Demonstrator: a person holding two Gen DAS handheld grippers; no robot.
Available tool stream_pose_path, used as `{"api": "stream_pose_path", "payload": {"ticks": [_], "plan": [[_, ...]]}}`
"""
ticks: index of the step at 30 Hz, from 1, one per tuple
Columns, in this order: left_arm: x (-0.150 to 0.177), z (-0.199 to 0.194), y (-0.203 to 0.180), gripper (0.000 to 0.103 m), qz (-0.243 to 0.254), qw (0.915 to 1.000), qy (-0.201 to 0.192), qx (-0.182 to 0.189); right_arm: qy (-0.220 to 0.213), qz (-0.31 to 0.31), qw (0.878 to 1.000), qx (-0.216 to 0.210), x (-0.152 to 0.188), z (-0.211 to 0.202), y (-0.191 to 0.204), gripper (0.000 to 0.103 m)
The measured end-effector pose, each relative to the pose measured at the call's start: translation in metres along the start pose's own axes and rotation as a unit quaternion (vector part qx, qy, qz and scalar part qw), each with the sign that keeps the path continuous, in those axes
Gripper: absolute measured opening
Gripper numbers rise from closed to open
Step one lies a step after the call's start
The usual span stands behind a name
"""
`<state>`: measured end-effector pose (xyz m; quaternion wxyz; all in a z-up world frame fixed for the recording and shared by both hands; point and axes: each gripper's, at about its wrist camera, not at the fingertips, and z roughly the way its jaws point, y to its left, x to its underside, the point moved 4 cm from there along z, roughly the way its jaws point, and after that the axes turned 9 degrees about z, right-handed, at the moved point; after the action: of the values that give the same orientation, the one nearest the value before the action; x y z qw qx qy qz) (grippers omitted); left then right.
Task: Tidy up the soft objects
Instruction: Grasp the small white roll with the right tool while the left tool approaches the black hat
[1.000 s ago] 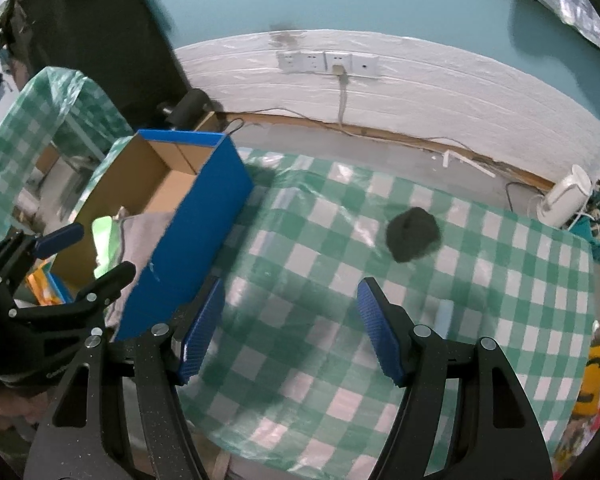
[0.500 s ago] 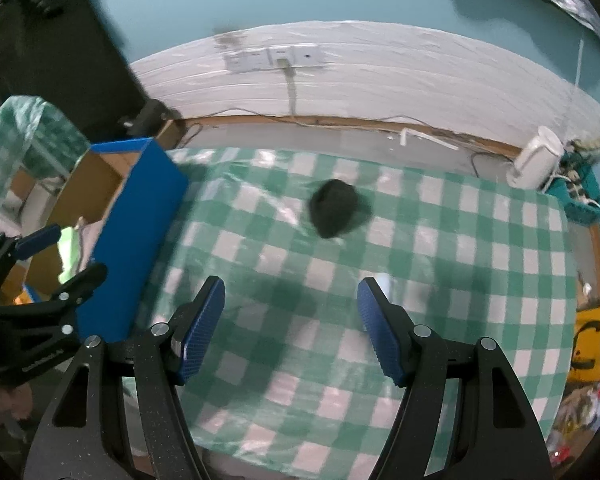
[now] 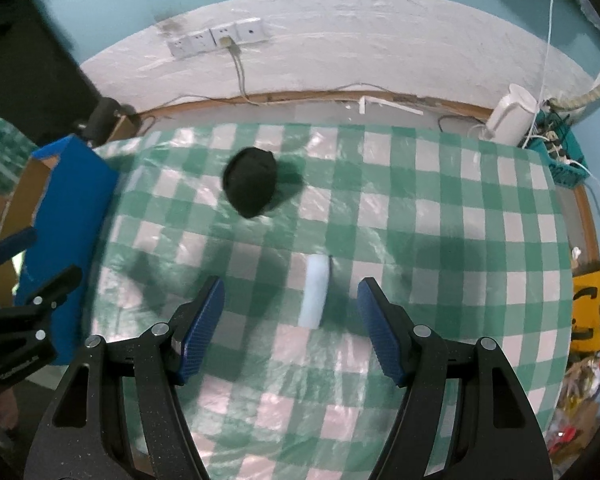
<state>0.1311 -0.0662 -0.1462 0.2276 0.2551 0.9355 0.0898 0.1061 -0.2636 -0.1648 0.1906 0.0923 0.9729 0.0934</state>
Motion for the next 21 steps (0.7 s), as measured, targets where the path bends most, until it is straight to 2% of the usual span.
{"api": "stream_pose_path", "payload": {"ticks": [8,15,21], "plan": [[-0.005,0.037,-0.014,0.077,0.012,0.9994,0.030,0.010,0.020,0.011,1.000,0.018,0.002,0.044,-0.017,0.070],[-0.010,0.059,-0.015,0.077,-0.008,0.9986,0.040,0.034,0.041,0.019,0.999,0.029,0.007,0.072,-0.028,0.069],[-0.016,0.071,-0.019,0.077,-0.013,0.9979,0.047,0.042,0.053,0.011,0.998,0.035,0.011,0.086,-0.029,0.057]]}}
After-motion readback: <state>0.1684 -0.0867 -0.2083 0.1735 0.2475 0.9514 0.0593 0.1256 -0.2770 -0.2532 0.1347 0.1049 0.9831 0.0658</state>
